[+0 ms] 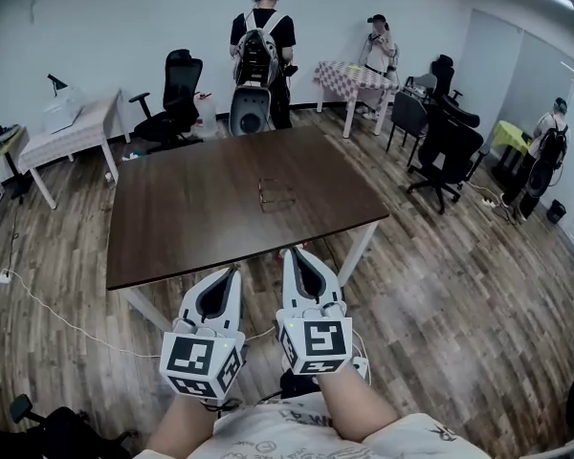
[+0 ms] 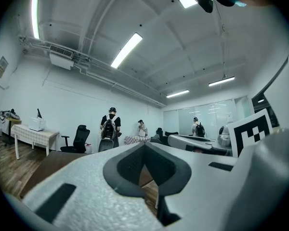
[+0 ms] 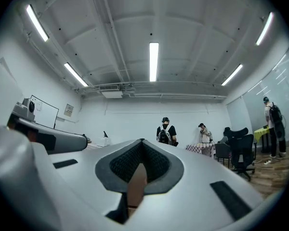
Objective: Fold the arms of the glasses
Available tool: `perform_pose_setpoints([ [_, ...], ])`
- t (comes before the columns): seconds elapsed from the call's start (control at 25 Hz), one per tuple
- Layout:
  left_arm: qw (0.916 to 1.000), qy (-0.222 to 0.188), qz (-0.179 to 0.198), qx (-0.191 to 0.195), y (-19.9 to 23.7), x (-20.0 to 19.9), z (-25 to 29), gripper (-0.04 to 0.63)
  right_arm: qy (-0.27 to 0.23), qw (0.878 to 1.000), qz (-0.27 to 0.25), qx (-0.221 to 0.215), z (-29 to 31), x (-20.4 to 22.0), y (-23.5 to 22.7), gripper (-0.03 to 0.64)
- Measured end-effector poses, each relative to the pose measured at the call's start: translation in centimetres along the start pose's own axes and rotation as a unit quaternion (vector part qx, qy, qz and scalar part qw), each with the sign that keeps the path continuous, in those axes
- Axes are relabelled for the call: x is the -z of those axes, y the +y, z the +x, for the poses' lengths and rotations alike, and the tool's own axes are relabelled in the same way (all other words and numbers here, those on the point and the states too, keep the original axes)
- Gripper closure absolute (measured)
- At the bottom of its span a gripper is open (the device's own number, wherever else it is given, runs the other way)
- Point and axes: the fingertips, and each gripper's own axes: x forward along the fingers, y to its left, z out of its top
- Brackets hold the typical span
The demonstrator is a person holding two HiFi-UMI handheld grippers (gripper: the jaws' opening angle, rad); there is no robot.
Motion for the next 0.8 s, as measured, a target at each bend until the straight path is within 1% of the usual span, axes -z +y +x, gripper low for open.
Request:
perform_pose_setpoints([
  [0.44, 0.9997, 0.022, -0.003, -0.008, 3.2, 1.1, 12.4, 0.600, 0.026, 0.999, 0.006, -0.018, 10.3, 3.4, -6.1, 0.603],
  [0.8, 0.9982, 0.044, -0.002, -0.040, 6.0, 2.4, 22.3, 0.600, 0.040, 0.997, 0.020, -0.056, 18.8, 5.8, -10.9, 0.603],
])
